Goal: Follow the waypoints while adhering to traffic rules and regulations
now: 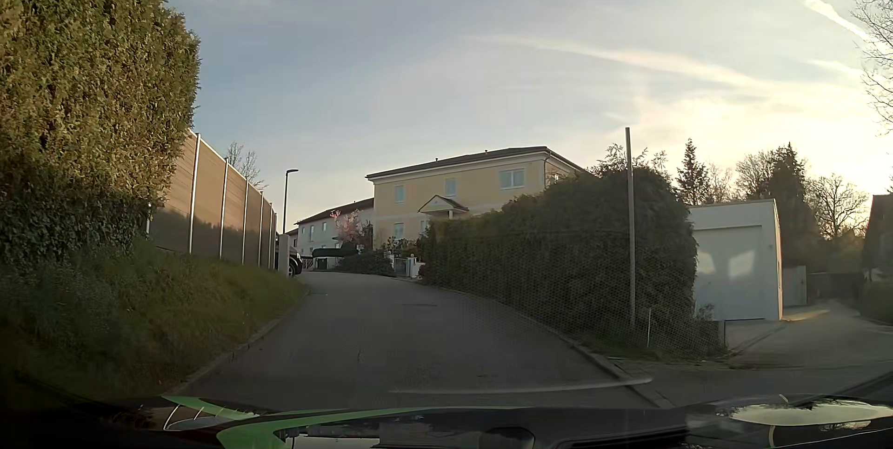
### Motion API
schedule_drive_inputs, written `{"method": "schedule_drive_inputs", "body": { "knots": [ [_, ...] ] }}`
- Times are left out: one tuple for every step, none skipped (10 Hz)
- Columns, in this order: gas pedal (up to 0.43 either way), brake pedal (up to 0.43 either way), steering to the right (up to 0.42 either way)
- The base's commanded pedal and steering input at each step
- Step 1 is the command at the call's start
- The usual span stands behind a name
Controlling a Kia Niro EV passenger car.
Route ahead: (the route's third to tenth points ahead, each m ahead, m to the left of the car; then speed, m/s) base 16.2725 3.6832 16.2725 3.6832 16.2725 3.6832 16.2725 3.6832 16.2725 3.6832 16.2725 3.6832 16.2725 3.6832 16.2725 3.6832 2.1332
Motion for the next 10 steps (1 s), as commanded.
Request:
{"method": "schedule_drive_inputs", "body": {
  "knots": [
    [0.28,0.0,-0.081],
    [0.28,0.0,-0.081],
    [0.28,0.0,-0.081],
    [0.28,0.0,-0.081],
    [0.28,0.0,-0.081],
    [0.28,0.0,-0.081],
    [0.28,0.0,-0.081],
    [0.28,0.0,-0.081],
    [0.28,0.0,-0.08],
    [0.28,0.0,-0.08]
  ]
}}
